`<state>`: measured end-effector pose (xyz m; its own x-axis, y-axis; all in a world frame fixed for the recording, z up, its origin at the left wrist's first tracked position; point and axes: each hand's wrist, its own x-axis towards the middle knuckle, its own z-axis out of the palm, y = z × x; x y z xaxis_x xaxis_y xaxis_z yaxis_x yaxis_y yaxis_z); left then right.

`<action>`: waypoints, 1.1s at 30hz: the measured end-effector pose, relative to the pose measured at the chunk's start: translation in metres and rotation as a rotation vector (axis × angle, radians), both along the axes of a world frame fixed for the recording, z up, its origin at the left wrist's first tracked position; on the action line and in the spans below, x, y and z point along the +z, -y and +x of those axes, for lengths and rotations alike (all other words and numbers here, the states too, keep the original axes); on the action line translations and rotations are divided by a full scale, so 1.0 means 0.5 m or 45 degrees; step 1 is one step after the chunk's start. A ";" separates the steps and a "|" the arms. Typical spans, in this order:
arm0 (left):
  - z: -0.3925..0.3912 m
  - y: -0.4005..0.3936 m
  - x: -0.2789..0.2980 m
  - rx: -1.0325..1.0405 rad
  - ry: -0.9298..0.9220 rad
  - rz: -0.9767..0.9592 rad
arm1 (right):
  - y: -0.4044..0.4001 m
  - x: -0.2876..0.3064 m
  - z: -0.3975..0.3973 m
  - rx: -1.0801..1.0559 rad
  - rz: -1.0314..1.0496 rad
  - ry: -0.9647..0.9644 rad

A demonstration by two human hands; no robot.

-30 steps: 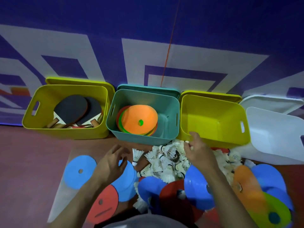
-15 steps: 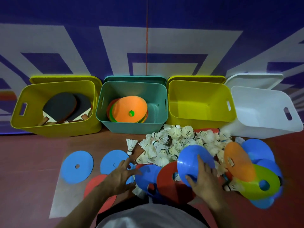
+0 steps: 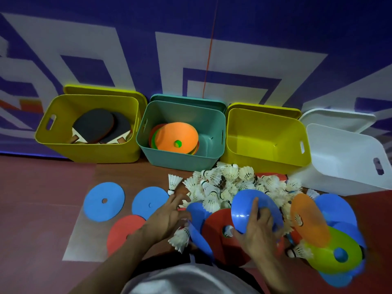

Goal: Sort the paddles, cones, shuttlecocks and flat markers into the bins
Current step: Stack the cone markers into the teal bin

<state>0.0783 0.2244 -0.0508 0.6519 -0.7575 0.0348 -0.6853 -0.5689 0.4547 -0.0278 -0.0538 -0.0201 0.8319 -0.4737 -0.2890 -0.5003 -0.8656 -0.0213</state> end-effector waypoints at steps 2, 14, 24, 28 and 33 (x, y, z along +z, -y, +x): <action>0.006 0.000 0.029 -0.003 0.068 0.006 | 0.006 0.013 0.007 0.012 -0.006 0.033; 0.136 -0.035 0.250 0.033 0.208 -0.101 | -0.028 0.148 0.141 0.164 0.002 0.398; 0.335 -0.052 0.308 0.334 0.300 -0.211 | -0.052 0.188 0.238 0.236 0.029 0.438; 0.411 -0.030 0.266 0.438 0.242 -0.185 | -0.048 0.189 0.246 0.245 0.070 0.460; 0.438 -0.017 0.157 0.392 -0.019 0.039 | -0.041 0.193 0.268 0.218 0.118 0.454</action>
<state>0.2971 0.2330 0.0276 0.8510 -0.5251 0.0033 -0.4721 -0.7623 0.4427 0.1064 -0.0334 0.0764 0.9522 -0.3054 -0.0034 -0.2966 -0.9219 -0.2493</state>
